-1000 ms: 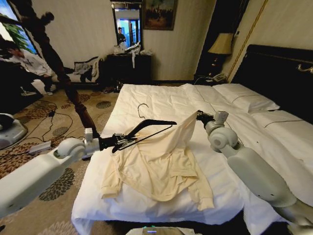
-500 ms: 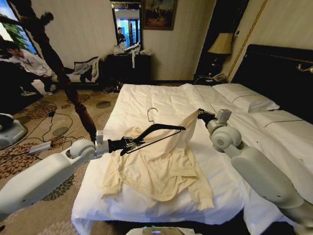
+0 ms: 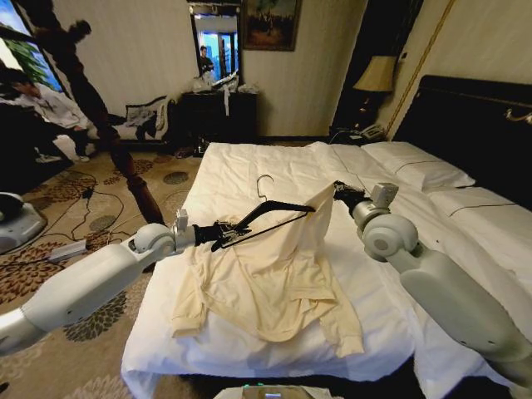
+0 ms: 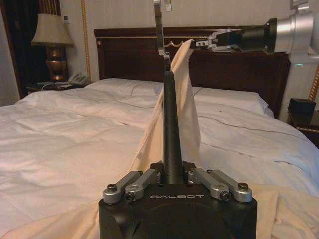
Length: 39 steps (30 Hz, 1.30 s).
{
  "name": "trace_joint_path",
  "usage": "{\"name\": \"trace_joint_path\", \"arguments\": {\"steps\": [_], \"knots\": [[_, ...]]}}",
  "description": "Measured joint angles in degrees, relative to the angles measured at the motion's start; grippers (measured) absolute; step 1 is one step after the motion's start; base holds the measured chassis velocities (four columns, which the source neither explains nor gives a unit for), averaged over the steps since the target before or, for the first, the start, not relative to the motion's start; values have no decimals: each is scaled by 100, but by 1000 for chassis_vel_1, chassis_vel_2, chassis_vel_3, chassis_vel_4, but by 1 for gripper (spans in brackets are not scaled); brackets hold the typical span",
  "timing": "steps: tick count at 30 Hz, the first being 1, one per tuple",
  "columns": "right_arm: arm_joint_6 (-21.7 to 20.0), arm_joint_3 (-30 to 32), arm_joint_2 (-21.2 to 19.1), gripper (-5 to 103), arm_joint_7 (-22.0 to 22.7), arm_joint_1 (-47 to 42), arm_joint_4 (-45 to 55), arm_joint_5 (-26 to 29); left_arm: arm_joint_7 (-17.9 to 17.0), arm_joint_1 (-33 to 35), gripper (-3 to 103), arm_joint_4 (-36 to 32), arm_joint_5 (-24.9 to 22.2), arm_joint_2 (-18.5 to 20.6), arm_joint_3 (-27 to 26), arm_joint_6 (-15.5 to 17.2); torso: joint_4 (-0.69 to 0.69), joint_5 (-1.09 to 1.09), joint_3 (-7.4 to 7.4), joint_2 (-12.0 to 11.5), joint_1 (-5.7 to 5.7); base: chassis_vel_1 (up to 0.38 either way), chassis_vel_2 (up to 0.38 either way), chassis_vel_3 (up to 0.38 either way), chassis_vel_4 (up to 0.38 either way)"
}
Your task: Pick up the clothes from the bed and hang them on the clothes hanger.
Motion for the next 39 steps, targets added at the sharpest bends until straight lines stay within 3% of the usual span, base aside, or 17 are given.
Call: {"name": "trace_joint_path", "arguments": {"steps": [8,16,28,31,39], "knots": [[-29,-27,29,0,53,43,192,254,-90,-289,17,20,-50,-124,371,15,-1,1,0,0,0,0,0,0,0],[-58,-14,0,0,26,10,187,308,-119,-718,17,-158,-76,-235,1093,37,-2,1,0,0,0,0,0,0,0],[-62,10,26,0,119,150,510,652,-213,-834,17,139,-89,-374,1249,47,1,1,0,0,0,0,0,0,0],[-68,59,-59,0,216,281,776,996,-246,-901,17,207,-89,-564,1411,48,-1,0,0,0,0,0,0,0,0],[-72,172,-214,0,282,218,943,1214,-434,-1009,17,350,-155,-973,1526,49,-2,1,0,1,-1,0,0,0,0]]}}
